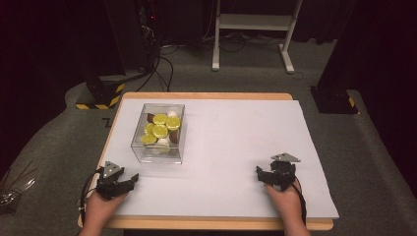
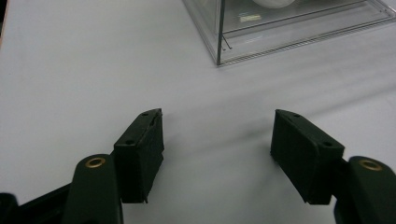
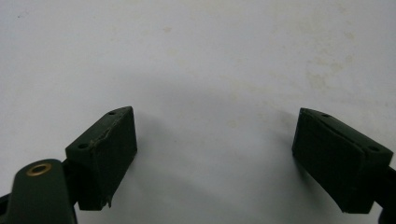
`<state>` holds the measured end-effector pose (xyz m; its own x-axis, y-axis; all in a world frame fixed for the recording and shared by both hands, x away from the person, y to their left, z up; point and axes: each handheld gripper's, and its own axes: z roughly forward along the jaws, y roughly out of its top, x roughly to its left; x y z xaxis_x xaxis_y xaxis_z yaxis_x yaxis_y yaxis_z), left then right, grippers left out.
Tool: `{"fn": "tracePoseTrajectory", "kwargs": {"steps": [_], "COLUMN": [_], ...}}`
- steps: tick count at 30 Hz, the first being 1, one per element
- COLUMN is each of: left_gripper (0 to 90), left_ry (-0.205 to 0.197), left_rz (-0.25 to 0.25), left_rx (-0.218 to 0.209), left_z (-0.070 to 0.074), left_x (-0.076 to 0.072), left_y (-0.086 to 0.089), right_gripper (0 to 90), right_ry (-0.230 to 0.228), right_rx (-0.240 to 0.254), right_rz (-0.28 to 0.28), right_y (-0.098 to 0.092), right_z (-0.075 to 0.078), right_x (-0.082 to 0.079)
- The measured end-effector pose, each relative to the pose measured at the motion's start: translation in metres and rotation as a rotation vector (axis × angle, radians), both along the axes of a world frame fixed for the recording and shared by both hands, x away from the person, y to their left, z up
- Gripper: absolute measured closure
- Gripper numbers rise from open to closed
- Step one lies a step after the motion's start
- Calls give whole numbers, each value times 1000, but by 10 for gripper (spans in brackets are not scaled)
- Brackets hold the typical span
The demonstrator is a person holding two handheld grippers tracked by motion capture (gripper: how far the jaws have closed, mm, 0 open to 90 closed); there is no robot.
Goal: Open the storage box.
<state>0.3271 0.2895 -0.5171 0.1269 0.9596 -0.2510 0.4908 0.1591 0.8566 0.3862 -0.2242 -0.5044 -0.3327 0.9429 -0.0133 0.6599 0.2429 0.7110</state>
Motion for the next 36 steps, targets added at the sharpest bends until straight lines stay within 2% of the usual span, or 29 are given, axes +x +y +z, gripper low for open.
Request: {"fn": "tracePoseTrajectory", "kwargs": {"steps": [2,3,6,7,12,16,18,19,22,26,27,28,31,34,36], "left_gripper": [358,367,391,393,379,371,368,368,366,361,360,361,358,358,357], "left_ry": [-13,-2,0,-21,-44,-56,-54,-61,-71,-75,-78,-72,-89,-90,-97], "left_rz": [8,-1,-10,-16,-22,-17,-34,-29,-32,-54,-51,-61,-49,-59,-58], "left_rx": [-14,-2,-14,-18,-17,-37,-26,-40,-48,-38,-47,-32,-61,-52,-61], "left_z": [0,0,3,7,12,15,18,18,20,24,24,25,26,28,29], "left_x": [1,0,0,-2,-5,-6,-7,-7,-8,-10,-10,-11,-11,-11,-10], "left_y": [-2,-1,-1,-3,-10,-16,-19,-21,-24,-29,-32,-32,-39,-41,-43], "right_gripper": [139,139,139,140,141,141,141,141,141,141,141,141,141,142,142], "right_ry": [0,0,0,0,-1,-1,-1,-1,-1,-1,-1,-1,-1,-1,0], "right_rx": [0,0,0,0,-1,-1,-1,-1,-1,-2,-2,-2,-2,-1,-2], "right_rz": [0,0,0,0,0,0,0,0,0,0,0,0,0,-1,0], "right_y": [0,0,0,0,0,0,0,0,0,0,0,0,0,0,0], "right_z": [0,0,0,0,0,0,0,0,0,0,0,0,0,0,0], "right_x": [0,0,0,0,0,0,0,0,0,0,0,0,0,0,0]}}
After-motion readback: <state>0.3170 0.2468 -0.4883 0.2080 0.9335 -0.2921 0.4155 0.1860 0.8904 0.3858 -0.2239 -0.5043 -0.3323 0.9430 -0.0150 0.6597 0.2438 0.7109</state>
